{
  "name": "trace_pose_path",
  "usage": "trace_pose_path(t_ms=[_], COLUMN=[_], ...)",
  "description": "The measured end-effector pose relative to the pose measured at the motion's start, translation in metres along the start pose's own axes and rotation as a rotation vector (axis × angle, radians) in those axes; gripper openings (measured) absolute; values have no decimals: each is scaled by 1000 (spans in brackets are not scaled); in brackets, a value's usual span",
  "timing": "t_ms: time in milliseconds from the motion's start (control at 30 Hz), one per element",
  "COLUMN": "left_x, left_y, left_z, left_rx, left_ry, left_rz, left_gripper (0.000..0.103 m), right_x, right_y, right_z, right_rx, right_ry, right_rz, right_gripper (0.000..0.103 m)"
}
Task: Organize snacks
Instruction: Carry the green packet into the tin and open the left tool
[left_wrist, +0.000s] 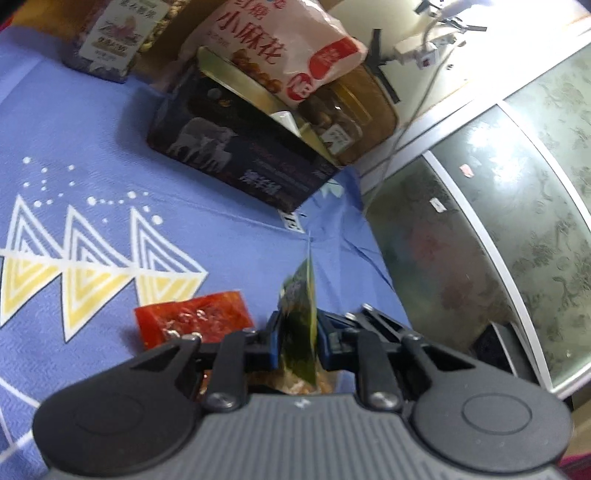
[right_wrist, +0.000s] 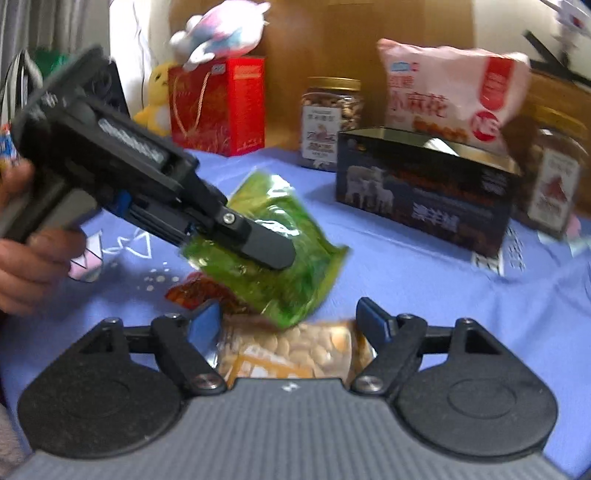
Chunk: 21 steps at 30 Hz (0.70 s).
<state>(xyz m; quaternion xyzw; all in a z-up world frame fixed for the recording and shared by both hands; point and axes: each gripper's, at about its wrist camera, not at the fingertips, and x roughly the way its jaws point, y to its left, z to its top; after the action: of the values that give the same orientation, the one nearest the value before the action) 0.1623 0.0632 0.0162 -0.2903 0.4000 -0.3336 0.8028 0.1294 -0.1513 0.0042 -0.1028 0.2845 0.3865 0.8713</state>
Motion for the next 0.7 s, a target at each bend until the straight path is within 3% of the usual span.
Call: trace_pose_path(t_ms=[33,133,367,600,700], left_x=[0,-2,-5,4,19], left_y=[-1,1,-14,-38,-37], left_z=[0,1,21,79,108], left_rx=[8,11,73,172,167], left_ry=[1,2,-9,-76,-104], left_rz=[6,17,-21,-12,-1], left_gripper=[19,19,20,20,20], right_x=[3,6,-7,0,12], right_y=[0,-3,-3,-27,-44], right_z=[2,5,14,60,78], right_rx=[-1,13,5,-64,-76], right_ry=[2,3,-79,-168,-185], right_rz=[17,11,-49,-161,-213], right_gripper=[65,49,45,44,41])
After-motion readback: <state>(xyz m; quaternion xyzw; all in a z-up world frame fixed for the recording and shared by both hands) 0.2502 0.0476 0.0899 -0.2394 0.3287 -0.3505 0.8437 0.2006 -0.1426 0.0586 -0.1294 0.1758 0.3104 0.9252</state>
